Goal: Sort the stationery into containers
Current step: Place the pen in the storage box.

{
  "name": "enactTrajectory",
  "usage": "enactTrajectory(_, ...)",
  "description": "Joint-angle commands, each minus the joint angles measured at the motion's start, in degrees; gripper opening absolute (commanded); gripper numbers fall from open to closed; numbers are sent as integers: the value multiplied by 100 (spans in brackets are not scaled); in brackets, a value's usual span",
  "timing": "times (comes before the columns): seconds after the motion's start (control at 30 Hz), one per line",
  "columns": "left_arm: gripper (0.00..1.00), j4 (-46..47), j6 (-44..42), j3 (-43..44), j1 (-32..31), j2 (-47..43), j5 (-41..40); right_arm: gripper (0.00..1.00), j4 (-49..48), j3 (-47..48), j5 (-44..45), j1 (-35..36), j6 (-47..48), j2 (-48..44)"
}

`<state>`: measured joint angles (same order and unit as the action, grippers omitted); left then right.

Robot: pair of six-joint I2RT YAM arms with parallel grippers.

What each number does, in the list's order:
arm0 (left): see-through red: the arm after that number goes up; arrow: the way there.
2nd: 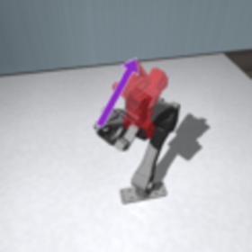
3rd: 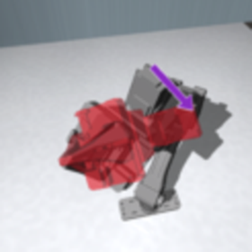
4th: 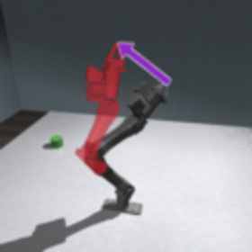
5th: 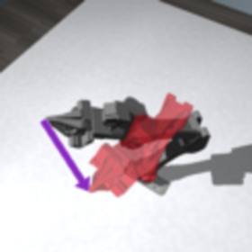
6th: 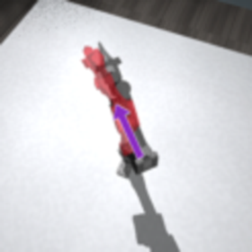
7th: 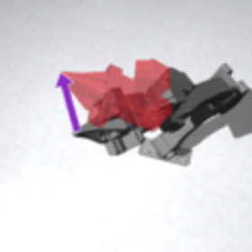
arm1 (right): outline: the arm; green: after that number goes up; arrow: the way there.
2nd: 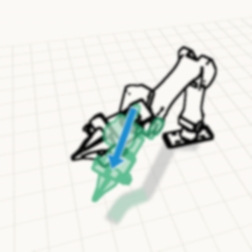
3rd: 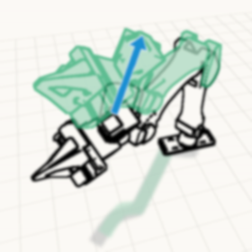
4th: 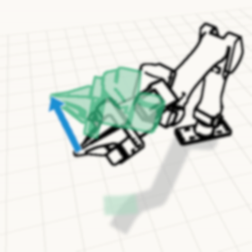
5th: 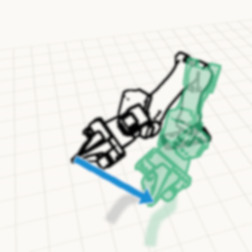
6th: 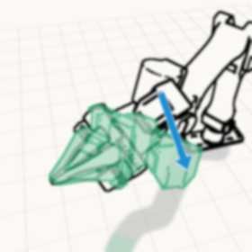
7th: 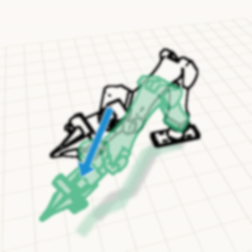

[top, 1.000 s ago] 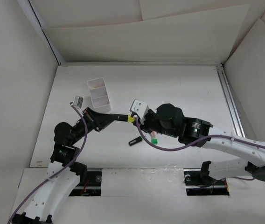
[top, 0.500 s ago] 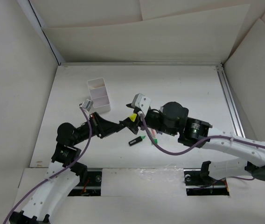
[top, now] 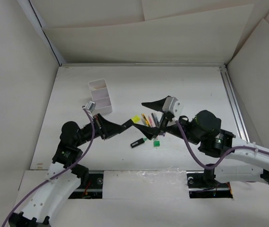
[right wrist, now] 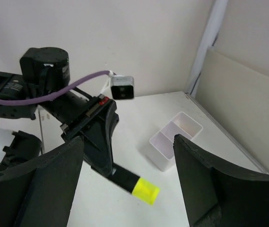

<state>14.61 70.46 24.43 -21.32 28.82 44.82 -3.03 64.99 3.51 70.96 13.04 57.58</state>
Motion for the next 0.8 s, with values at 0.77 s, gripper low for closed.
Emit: enactTrajectory(0.77,0,-2990,-3354,4781,1129,4421,-3570,95,1366,-2605,2005,-3,-2007,-2216)
